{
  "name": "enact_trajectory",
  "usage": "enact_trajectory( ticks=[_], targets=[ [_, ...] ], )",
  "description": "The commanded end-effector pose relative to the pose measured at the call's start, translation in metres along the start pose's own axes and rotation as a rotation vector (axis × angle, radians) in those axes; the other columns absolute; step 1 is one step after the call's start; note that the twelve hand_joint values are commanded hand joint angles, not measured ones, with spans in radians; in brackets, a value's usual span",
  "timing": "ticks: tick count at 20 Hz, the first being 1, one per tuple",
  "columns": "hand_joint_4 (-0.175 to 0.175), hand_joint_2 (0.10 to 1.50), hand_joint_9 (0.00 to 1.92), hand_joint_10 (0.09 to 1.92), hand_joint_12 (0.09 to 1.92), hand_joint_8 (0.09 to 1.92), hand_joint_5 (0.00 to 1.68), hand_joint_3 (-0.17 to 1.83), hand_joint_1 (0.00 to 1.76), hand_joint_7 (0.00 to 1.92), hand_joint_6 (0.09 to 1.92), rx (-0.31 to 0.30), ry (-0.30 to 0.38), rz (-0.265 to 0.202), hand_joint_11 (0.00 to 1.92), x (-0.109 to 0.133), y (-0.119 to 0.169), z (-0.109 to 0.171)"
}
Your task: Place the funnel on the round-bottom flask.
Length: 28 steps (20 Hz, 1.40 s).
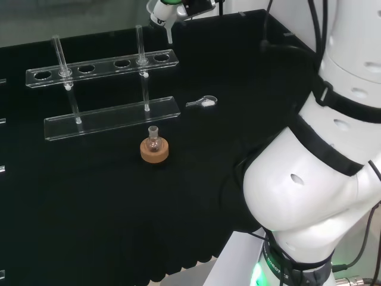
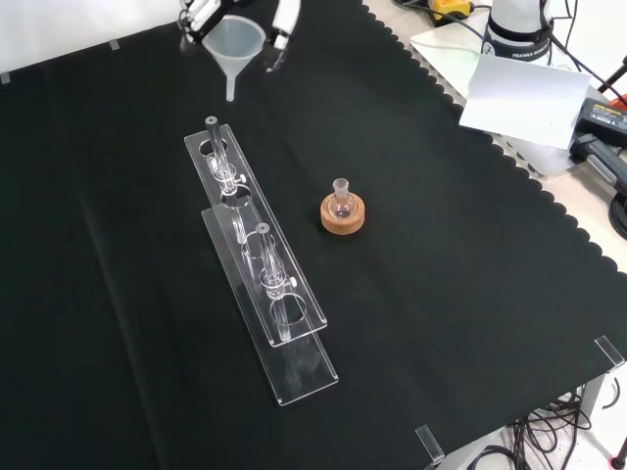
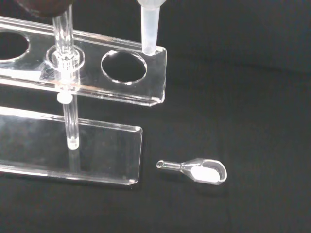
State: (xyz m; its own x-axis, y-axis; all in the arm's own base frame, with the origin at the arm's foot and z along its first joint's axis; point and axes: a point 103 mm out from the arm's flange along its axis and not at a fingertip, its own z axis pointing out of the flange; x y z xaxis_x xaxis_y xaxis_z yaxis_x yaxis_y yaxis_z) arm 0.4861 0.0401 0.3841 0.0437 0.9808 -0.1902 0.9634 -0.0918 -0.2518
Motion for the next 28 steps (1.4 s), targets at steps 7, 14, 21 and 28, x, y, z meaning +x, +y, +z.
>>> enact_trajectory(
  ticks=[7,14,21,28],
  targets=[
    [0.01,1.12,0.89,0.46,1.32,0.67,0.78,-0.17,0.88,0.58,0.58,0.007,0.069,0.014,0.56,0.012,-0.078,0.019],
    [0.009,1.12,0.89,0.46,1.32,0.67,0.77,-0.17,0.88,0.57,0.59,0.035,0.093,-0.017,0.56,0.039,-0.105,0.047],
    [0.008,1.12,0.88,0.46,1.32,0.67,0.77,-0.17,0.89,0.57,0.59,0.055,0.098,-0.051,0.56,0.072,-0.114,0.077],
    [0.004,1.12,0.87,0.46,1.32,0.67,0.75,-0.17,0.89,0.56,0.59,0.083,0.08,-0.08,0.55,0.096,-0.107,0.104]
  ],
)
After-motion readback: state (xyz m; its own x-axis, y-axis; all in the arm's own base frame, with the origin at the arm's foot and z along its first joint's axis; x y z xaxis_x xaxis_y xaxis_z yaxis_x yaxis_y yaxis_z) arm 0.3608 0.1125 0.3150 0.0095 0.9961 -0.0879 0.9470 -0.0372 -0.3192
